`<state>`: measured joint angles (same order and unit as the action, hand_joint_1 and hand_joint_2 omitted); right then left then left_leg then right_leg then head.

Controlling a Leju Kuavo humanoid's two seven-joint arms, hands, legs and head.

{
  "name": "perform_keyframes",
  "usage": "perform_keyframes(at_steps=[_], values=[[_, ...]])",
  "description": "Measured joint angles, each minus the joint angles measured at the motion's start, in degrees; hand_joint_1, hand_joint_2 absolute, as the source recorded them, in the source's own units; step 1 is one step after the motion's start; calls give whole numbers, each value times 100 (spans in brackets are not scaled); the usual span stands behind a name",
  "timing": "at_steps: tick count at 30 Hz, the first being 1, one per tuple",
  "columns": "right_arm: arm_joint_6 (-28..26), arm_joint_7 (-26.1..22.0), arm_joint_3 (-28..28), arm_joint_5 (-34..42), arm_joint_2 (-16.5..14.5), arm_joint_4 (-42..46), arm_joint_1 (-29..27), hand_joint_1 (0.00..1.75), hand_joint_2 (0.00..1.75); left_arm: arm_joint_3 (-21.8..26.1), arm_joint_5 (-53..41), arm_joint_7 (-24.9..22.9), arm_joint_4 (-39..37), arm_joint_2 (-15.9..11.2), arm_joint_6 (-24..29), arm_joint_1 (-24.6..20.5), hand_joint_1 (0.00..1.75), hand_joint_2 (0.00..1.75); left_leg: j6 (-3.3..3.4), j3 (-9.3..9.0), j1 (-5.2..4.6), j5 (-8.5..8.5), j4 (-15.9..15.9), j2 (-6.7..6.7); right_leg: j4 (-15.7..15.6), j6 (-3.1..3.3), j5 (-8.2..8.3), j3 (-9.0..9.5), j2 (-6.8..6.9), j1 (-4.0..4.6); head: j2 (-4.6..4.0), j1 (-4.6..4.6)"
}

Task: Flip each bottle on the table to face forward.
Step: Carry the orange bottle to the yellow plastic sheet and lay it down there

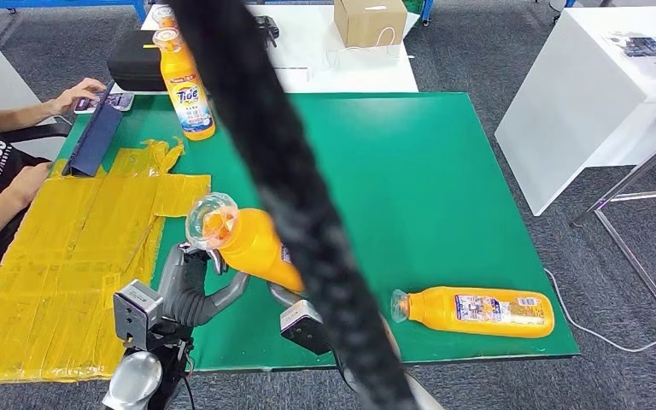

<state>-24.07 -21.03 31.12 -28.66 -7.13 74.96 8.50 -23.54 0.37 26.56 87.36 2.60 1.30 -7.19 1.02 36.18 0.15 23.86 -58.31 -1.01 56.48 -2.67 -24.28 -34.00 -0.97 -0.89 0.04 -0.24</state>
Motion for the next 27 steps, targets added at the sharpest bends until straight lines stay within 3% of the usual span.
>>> perform_keyframes(at_steps=[3,4,15,27], values=[[37,9,0,5,1,-54,18,175,175,-1,106,19,17,-3,-134,2,24,175,0,0,0,0,0,0,0,0,0,0,0,0,0,0],[54,14,0,4,2,-75,26,175,175,-2,137,19,26,-4,-183,2,2,175,0,0,0,0,0,0,0,0,0,0,0,0,0,0],[123,26,0,-27,2,-251,44,175,175,-124,354,0,112,-8,-677,-3,0,175,0,0,0,0,0,0,0,0,0,0,0,0,0,0],[187,26,23,-54,-3,-372,63,175,175,-350,306,0,107,-9,-720,-10,0,175,0,0,0,0,0,0,0,0,0,0,0,0,0,0]])
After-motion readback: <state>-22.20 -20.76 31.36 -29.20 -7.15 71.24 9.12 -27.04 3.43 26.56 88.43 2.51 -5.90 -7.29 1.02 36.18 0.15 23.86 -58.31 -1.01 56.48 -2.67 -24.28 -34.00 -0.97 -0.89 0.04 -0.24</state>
